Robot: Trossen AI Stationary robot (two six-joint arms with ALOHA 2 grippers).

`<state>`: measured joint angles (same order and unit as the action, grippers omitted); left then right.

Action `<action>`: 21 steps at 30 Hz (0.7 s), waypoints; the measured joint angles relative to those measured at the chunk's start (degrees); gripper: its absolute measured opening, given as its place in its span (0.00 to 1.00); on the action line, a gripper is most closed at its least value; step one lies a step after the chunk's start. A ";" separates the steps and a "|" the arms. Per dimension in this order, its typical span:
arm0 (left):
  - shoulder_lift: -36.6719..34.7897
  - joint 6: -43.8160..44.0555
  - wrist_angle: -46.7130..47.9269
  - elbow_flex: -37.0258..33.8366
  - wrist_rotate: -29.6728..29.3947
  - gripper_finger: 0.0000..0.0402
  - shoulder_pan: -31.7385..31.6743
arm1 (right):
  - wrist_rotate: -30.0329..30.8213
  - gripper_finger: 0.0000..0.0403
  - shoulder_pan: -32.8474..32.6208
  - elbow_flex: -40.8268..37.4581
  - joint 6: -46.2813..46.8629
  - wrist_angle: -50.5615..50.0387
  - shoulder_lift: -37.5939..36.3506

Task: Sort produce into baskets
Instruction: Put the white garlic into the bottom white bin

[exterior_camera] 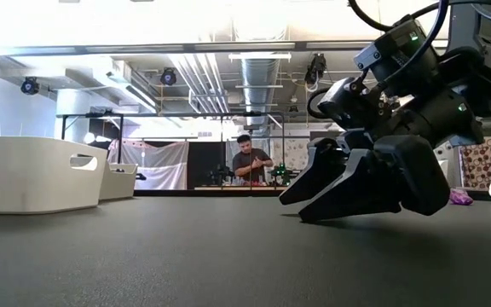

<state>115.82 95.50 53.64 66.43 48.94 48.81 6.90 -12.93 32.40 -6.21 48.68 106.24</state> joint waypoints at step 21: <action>-10.00 -43.30 36.51 11.30 -42.58 0.23 -32.05 | 0.13 0.81 -0.04 -0.22 4.98 -2.63 -0.11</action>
<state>105.83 52.20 90.15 77.73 6.37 16.76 7.03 -12.97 32.18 -1.22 46.04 106.12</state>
